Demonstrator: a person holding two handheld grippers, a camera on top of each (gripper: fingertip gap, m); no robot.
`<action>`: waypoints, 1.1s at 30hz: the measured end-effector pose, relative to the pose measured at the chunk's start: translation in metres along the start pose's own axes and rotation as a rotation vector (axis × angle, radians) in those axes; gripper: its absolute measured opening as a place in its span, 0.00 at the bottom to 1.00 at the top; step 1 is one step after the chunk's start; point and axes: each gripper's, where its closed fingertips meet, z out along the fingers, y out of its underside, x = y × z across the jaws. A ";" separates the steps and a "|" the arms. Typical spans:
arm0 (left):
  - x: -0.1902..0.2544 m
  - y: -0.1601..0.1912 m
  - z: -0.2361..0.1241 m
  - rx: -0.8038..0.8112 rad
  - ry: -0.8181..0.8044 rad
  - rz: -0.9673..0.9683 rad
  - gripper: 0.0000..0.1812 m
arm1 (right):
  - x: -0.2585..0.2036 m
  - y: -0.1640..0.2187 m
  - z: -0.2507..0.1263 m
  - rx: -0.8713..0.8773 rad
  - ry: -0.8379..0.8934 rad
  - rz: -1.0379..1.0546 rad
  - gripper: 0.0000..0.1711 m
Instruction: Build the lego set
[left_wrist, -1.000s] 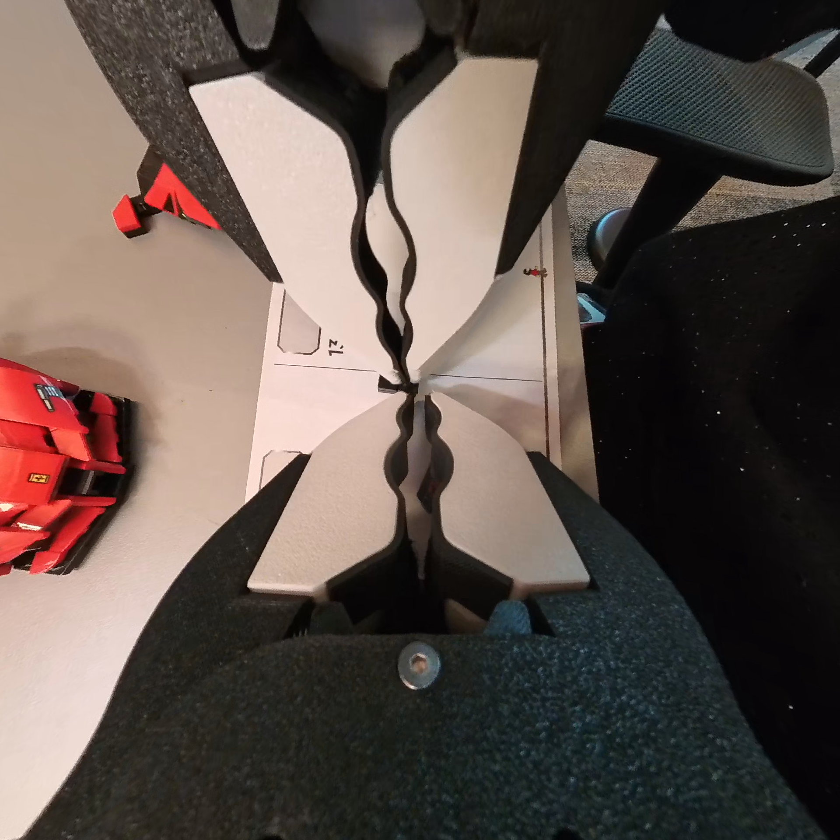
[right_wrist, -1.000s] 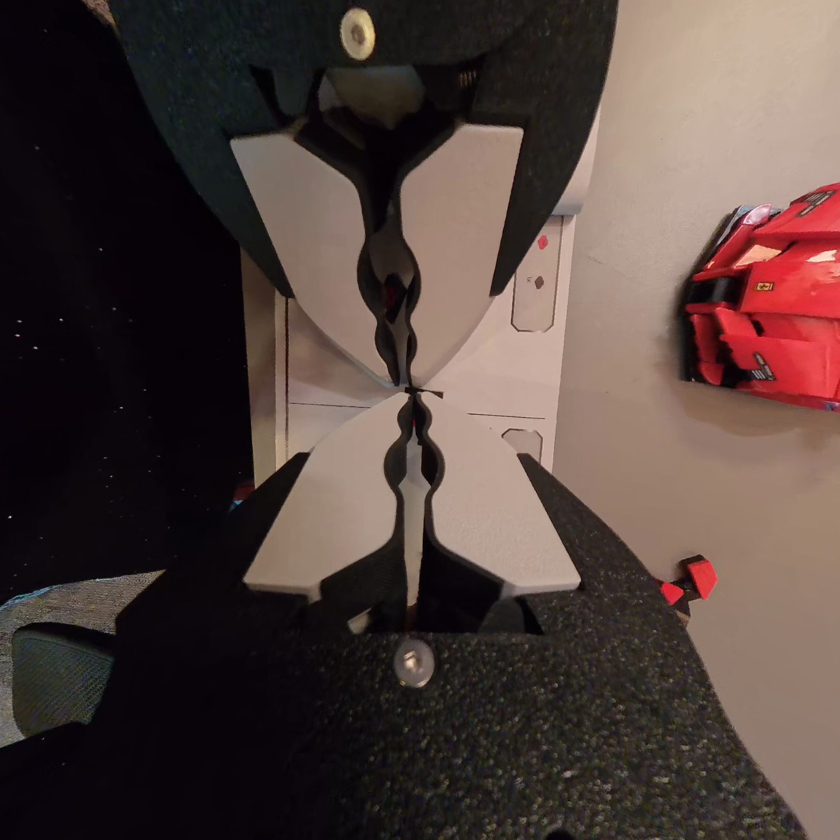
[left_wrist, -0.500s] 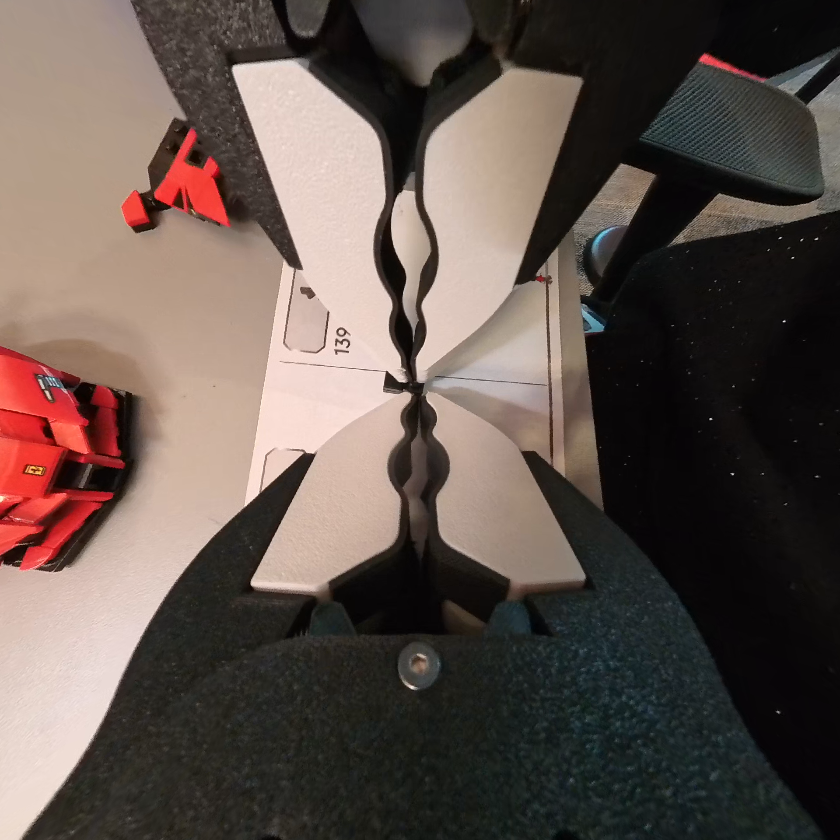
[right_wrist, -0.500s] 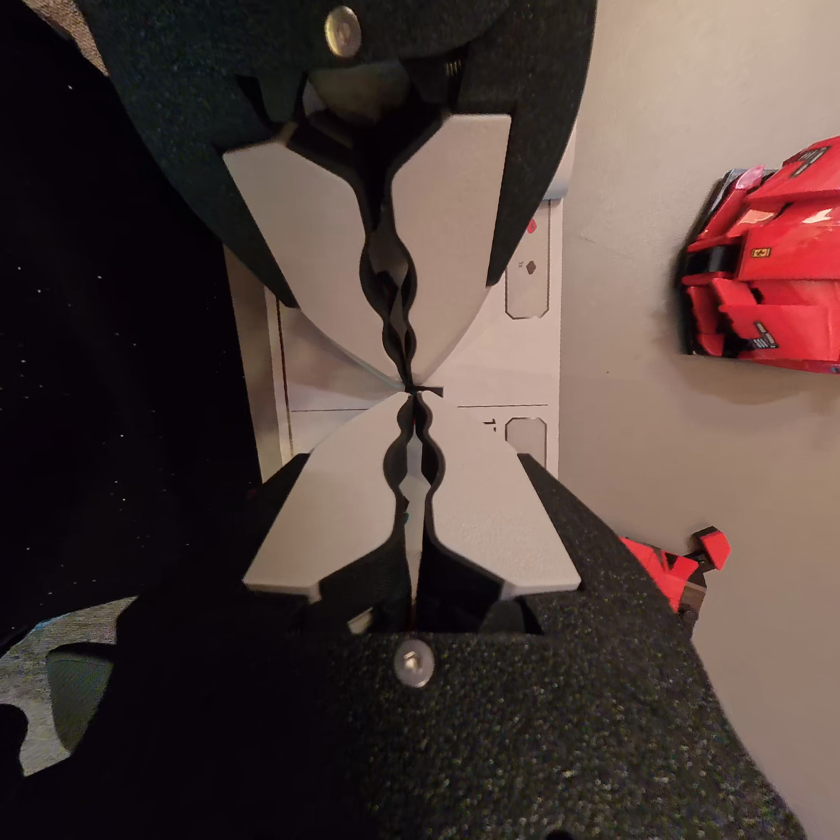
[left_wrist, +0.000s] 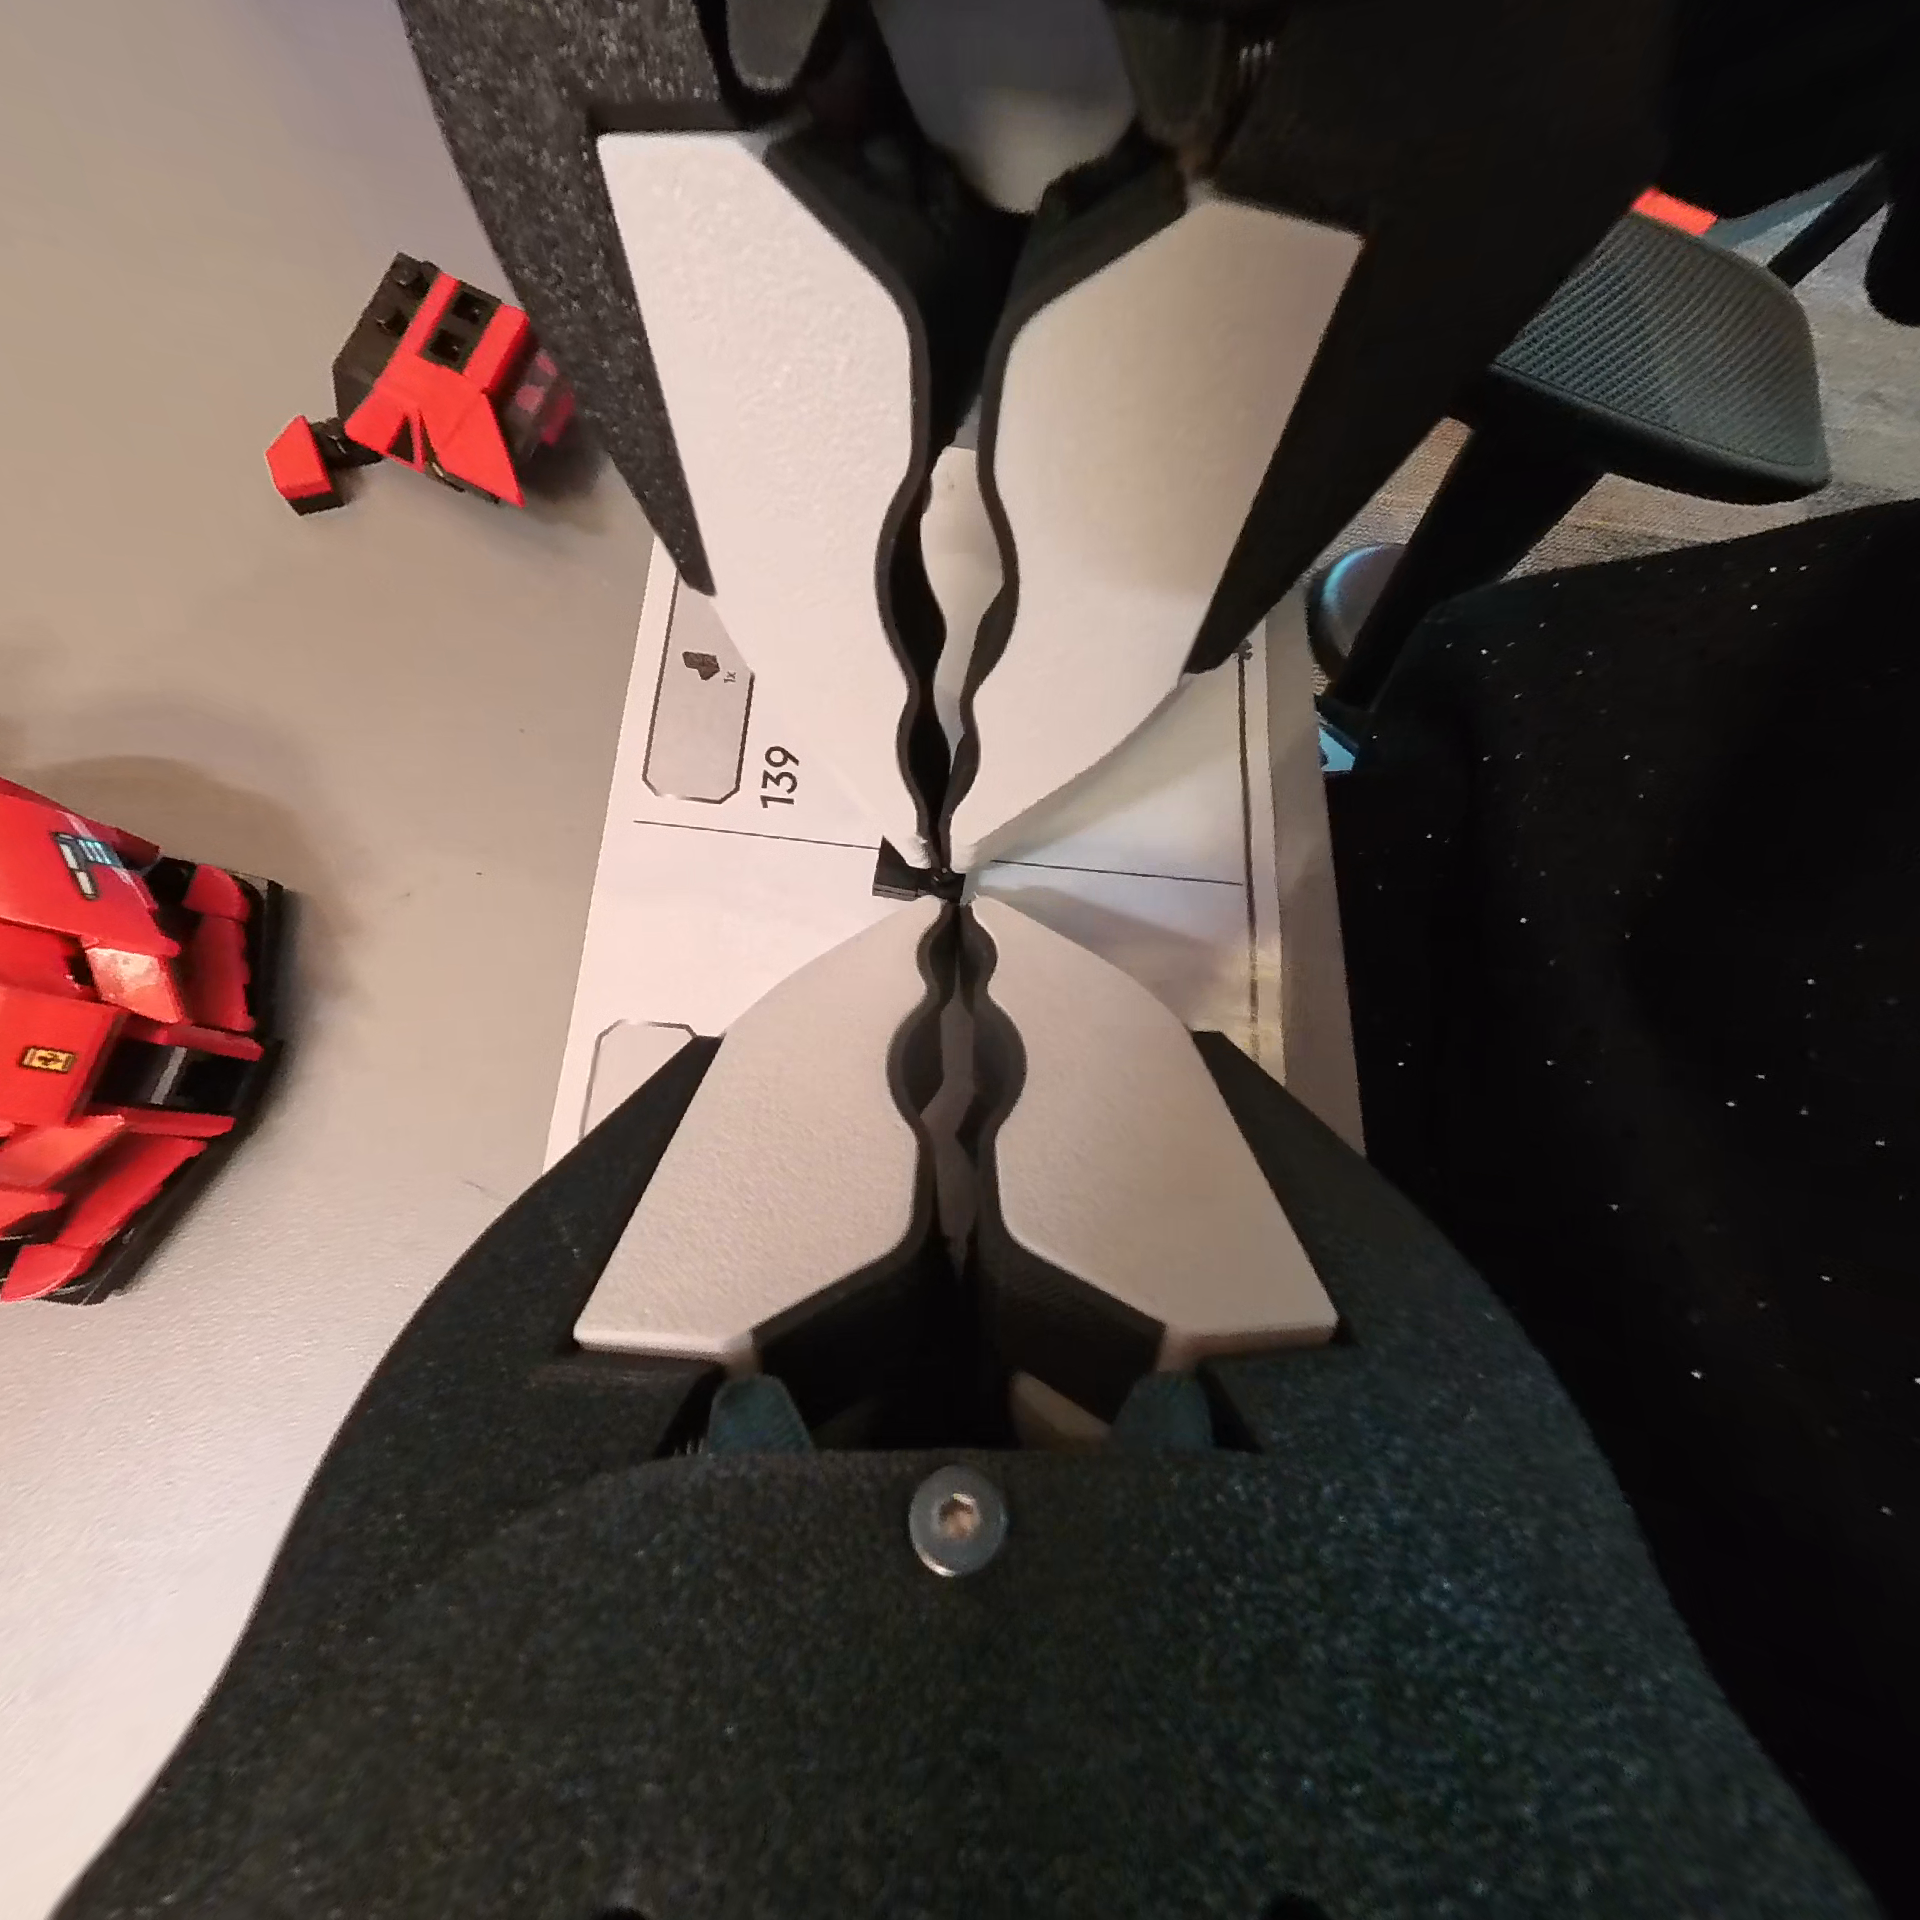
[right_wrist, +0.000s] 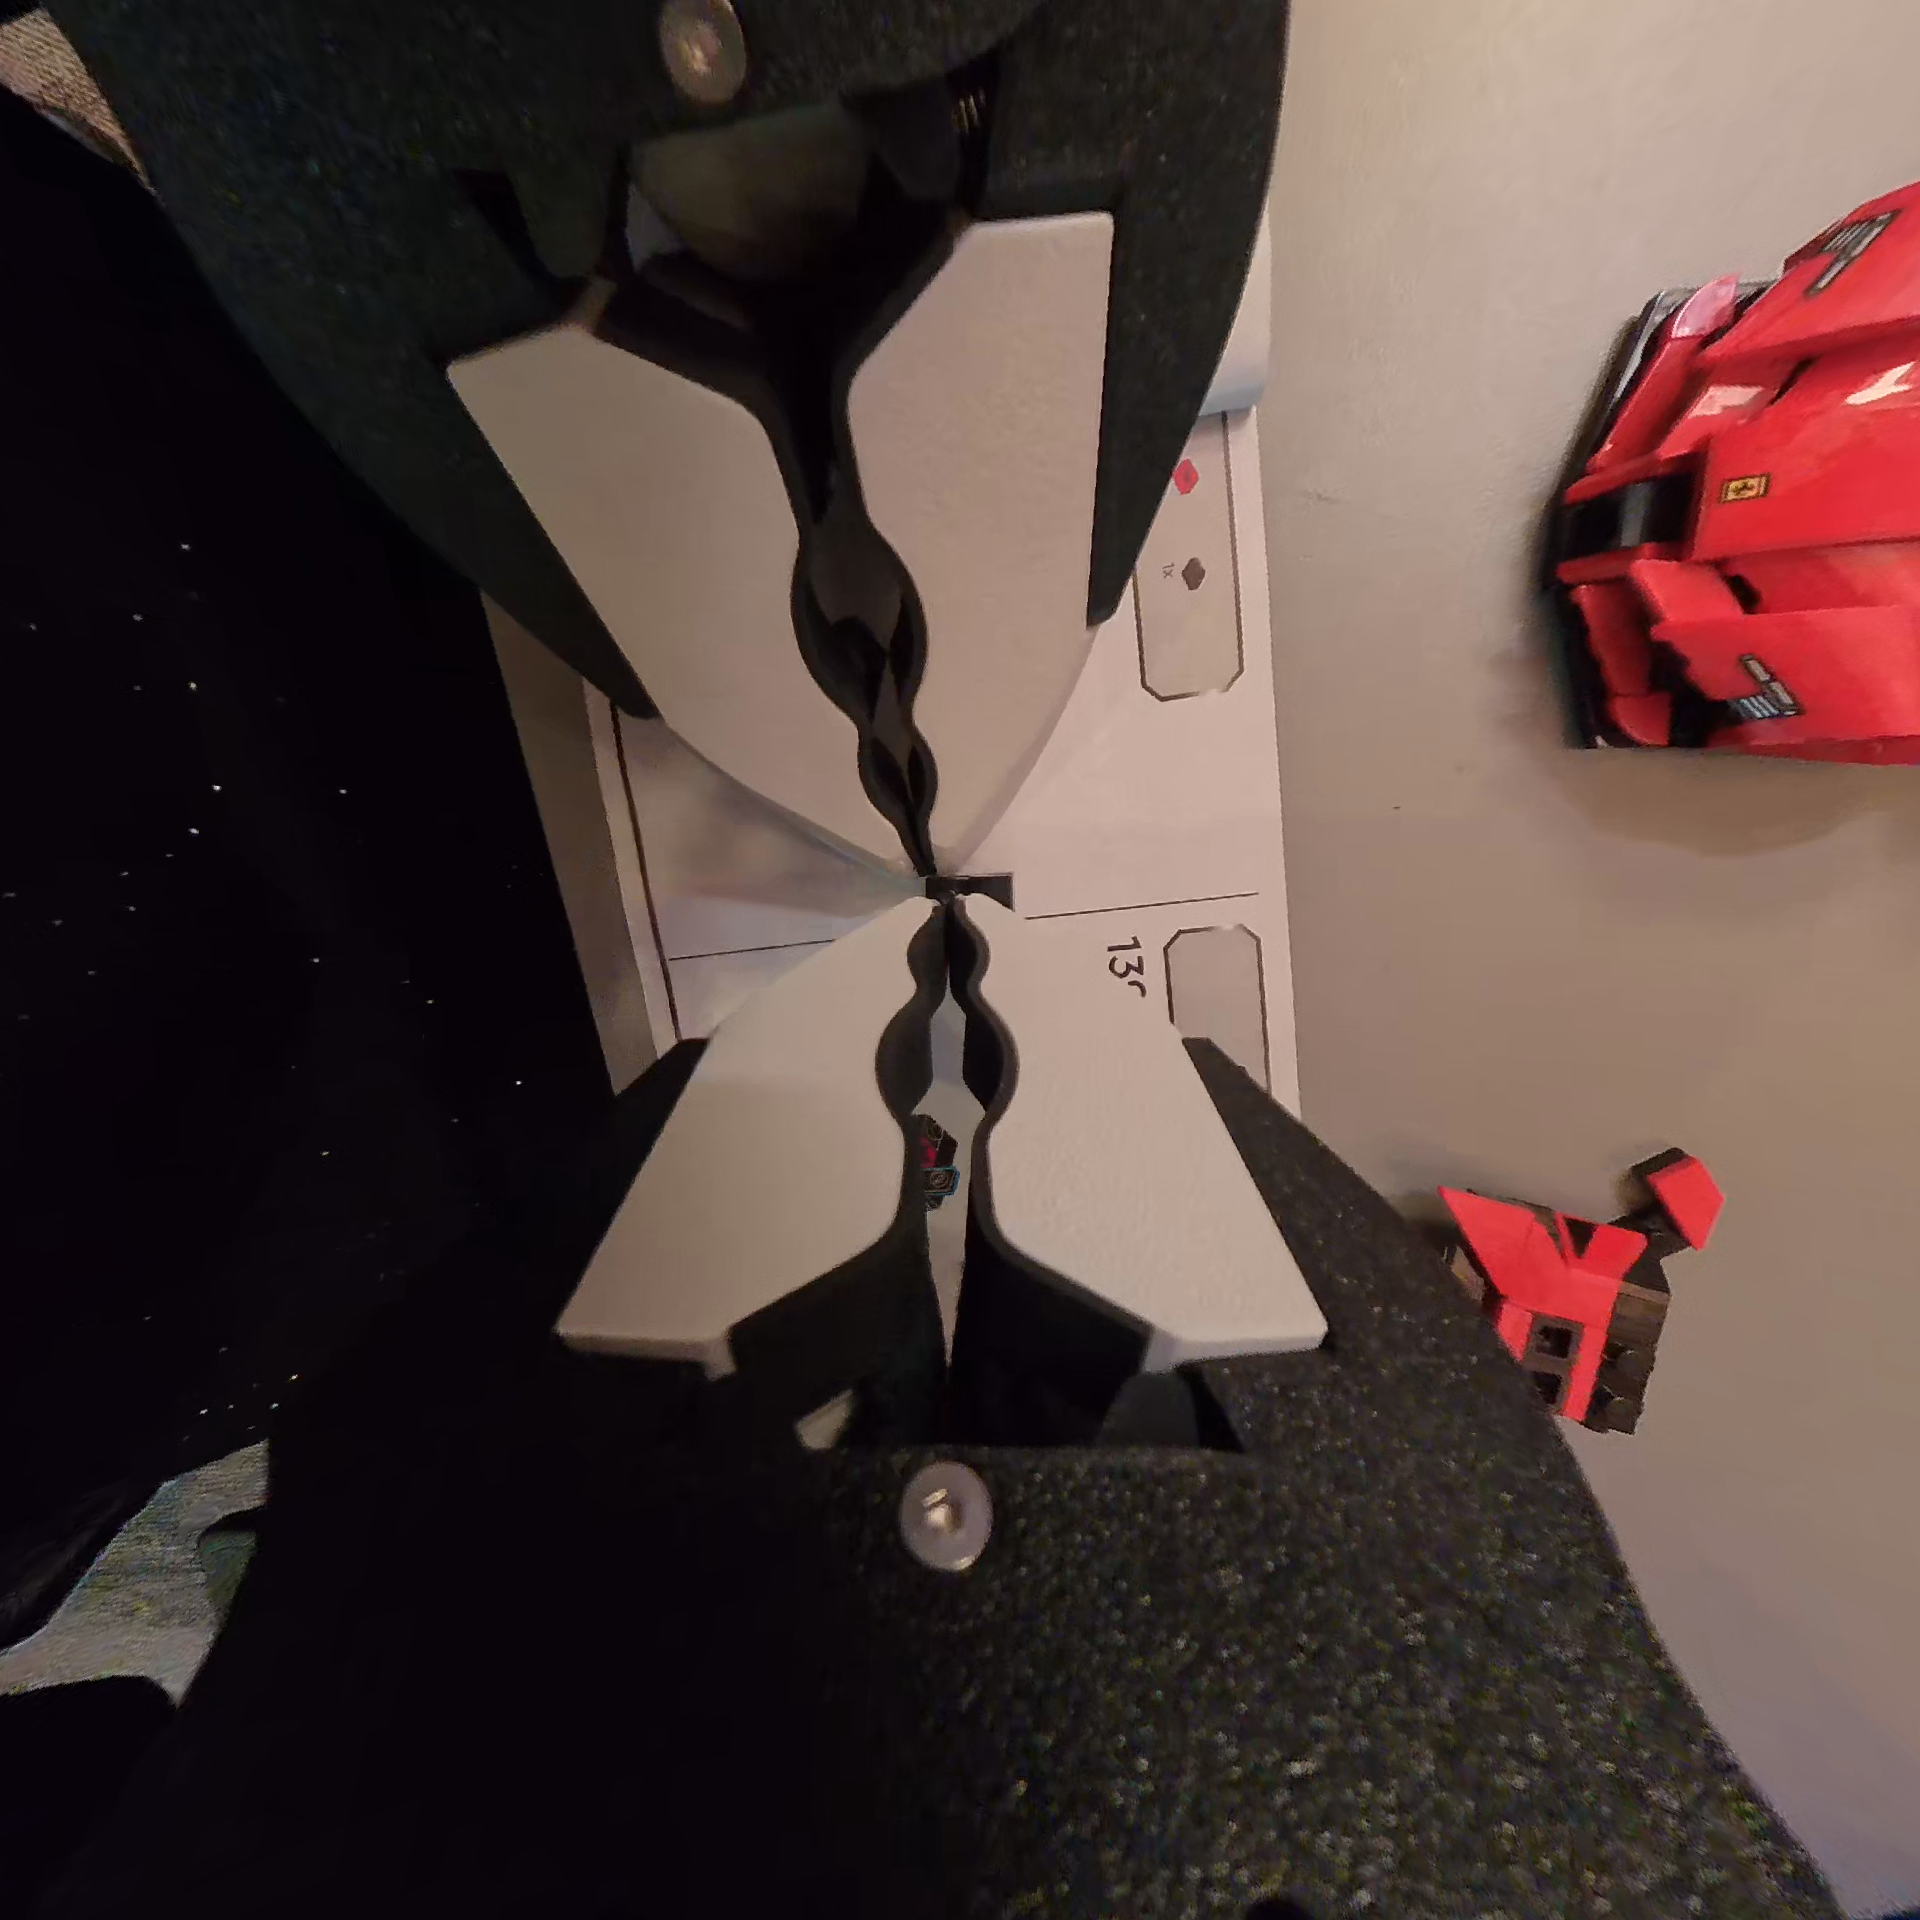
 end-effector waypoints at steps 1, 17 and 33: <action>0.000 0.000 0.000 0.000 0.007 -0.008 0.00 | 0.000 0.000 0.000 -0.002 -0.007 0.008 0.00; -0.004 -0.008 -0.029 0.055 -0.069 0.006 0.00 | 0.001 -0.007 -0.011 0.170 0.041 -0.085 0.00; 0.001 0.002 -0.008 0.009 -0.065 0.022 0.00 | 0.000 -0.005 0.001 0.095 0.012 -0.059 0.00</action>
